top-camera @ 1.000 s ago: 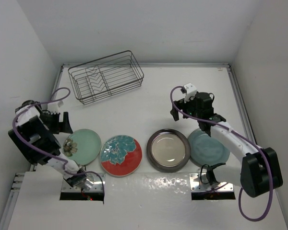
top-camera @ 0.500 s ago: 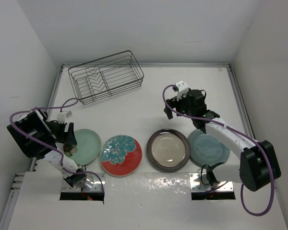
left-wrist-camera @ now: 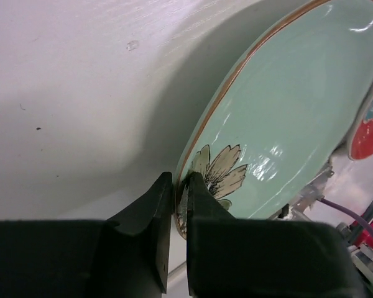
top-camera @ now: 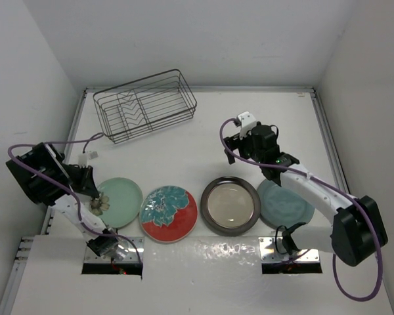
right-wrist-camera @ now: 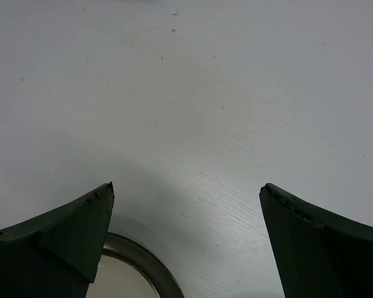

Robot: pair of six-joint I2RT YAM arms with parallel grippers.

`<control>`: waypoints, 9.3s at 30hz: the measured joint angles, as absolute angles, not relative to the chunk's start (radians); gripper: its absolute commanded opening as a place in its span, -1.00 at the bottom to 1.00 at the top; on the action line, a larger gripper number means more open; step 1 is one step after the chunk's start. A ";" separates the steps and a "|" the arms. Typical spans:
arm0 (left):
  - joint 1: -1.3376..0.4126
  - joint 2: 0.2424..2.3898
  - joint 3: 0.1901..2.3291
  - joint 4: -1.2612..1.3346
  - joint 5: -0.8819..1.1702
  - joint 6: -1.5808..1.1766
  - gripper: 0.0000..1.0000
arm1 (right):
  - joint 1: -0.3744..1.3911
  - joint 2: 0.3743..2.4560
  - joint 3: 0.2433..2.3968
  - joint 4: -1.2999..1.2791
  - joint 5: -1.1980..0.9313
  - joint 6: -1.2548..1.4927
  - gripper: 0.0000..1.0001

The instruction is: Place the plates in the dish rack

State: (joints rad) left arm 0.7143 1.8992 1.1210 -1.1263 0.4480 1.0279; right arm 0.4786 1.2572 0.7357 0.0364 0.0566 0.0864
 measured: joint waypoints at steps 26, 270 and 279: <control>0.603 1.612 1.574 -1.055 0.385 1.098 -1.00 | 0.480 1.200 0.695 0.095 0.115 0.022 0.98; -0.498 1.736 1.134 -0.925 0.378 0.930 0.89 | 0.508 0.997 0.655 -0.181 0.084 0.131 0.98; -0.498 1.778 1.085 -0.884 0.353 0.973 0.52 | 0.508 0.979 0.648 -0.190 0.082 0.132 0.98</control>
